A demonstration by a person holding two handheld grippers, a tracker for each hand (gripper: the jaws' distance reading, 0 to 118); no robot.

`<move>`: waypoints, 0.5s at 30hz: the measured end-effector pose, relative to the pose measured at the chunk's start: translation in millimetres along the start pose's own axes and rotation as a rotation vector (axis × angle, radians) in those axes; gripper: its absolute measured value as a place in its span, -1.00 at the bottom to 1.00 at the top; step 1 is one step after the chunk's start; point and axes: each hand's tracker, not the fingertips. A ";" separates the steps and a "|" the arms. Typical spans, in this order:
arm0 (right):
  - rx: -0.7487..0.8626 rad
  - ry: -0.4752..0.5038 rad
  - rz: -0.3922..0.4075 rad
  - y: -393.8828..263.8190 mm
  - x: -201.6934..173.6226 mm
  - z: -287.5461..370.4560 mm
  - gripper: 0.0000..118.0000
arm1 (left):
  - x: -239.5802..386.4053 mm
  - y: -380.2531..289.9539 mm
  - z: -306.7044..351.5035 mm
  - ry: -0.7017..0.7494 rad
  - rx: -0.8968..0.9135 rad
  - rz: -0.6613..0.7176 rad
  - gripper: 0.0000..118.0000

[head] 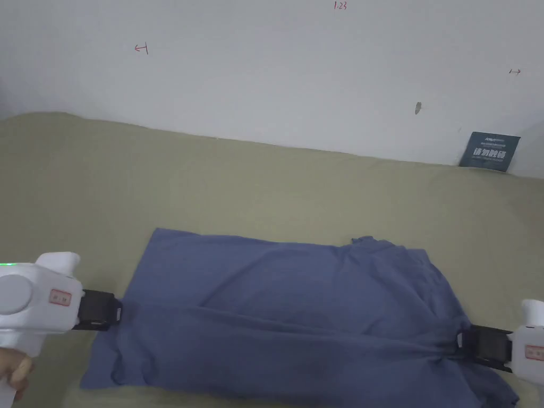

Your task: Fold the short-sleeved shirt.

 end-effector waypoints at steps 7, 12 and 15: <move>0.015 -0.062 0.132 -53.5 -19.2 67.9 0.23 | 21.2 -85.3 65.1 -0.035 0.121 -0.055 -0.71; -0.057 -0.050 0.110 -100.5 -26.6 79.9 -0.88 | 24.5 -145.2 69.9 -0.112 0.094 -0.018 -1.00; -0.100 -0.010 0.068 -117.4 -27.9 77.4 -0.88 | 26.5 -158.1 61.8 -0.091 0.038 -0.033 -1.00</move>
